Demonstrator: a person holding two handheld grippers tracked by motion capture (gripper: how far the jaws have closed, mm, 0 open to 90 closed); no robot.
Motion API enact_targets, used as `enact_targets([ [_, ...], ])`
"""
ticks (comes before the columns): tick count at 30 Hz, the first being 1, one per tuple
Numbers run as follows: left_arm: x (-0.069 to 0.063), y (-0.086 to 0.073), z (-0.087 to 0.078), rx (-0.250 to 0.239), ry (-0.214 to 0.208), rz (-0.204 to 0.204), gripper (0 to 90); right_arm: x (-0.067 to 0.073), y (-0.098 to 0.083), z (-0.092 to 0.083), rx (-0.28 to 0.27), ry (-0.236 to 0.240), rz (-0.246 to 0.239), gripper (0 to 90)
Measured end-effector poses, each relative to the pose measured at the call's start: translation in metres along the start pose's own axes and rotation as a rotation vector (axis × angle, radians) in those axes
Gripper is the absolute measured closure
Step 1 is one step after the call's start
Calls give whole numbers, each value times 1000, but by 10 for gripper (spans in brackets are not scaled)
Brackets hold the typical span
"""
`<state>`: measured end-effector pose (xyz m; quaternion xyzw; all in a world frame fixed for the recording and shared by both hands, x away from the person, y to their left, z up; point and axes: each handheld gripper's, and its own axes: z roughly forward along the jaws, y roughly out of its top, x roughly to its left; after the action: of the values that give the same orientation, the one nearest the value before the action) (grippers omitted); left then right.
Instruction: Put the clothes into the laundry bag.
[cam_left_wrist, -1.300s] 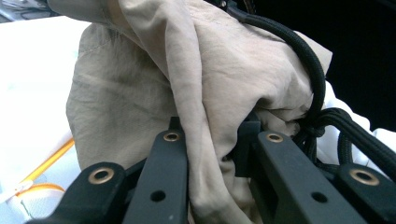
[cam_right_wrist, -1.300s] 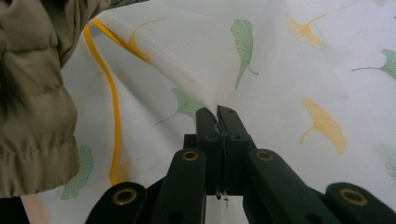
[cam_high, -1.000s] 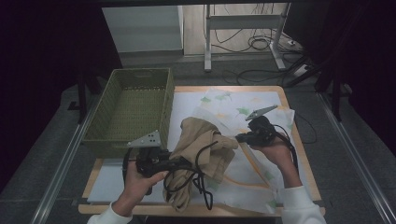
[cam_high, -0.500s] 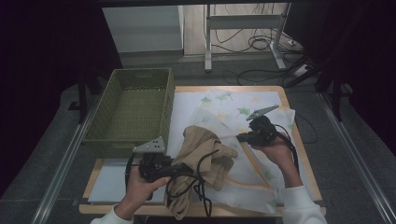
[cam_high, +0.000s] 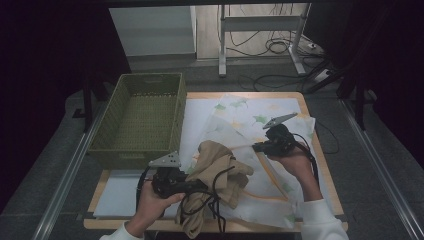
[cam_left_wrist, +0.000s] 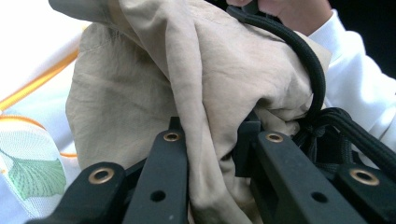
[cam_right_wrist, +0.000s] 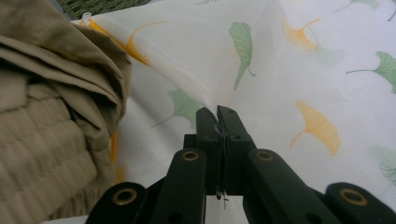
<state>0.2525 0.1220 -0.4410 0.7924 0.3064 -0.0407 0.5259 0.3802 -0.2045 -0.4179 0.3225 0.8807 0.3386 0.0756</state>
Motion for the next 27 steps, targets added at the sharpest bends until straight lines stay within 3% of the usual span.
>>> enact_targets([
  [27, 12, 2, 30, 64, 22, -12, 794, 3, 2, -4, -11, 6, -11, 871],
])
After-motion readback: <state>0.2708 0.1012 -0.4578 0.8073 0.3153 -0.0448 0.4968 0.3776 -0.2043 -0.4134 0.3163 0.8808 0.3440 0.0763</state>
